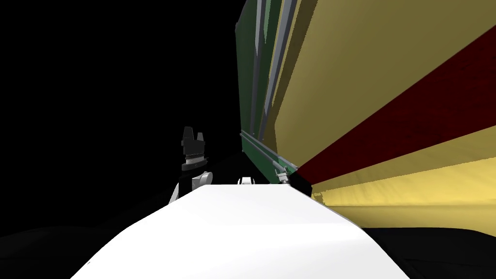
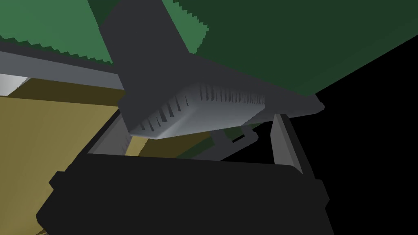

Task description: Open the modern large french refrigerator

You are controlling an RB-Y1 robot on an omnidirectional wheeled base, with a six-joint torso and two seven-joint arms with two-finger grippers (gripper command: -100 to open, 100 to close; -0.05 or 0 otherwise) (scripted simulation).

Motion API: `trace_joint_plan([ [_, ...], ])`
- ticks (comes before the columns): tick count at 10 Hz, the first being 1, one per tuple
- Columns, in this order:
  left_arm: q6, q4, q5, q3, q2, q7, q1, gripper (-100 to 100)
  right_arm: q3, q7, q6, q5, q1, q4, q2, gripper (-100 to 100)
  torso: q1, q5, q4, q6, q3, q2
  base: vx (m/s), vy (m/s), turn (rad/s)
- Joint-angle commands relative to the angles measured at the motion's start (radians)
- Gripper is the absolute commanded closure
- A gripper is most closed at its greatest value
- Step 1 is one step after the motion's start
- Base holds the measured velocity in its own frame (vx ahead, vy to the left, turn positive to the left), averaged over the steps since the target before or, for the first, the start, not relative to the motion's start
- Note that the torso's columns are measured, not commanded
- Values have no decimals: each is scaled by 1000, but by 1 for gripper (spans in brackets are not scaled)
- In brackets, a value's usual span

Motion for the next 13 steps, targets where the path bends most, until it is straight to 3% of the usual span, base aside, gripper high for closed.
trace_joint_plan([
  [1, 0, 0, 0, 0, 0, 0, 0, 0, -7, 77, -33, -15, -28, 76, -8, -100, -1, 0, -1, 1, 0, 0, -28, -5, 51],
  [9, 0, 0, 0, 0, 0, 0, 0, 0, -23, 233, -104, -47, -110, 260, -17, -100, 2, 1, 1, -2, 0, 0, -23, -4, 16],
  [12, 0, 0, 0, 0, 0, 0, 0, 0, -23, 235, -103, -47, -107, 250, -18, -100, 3, 2, 2, -2, 0, 0, -8, 0, 3],
  [13, 0, 0, 0, 0, 0, 0, 0, 0, -23, 235, -103, -47, -107, 250, -18, 100, 4, 2, 2, -2, 0, 0, 0, -6, -17],
])
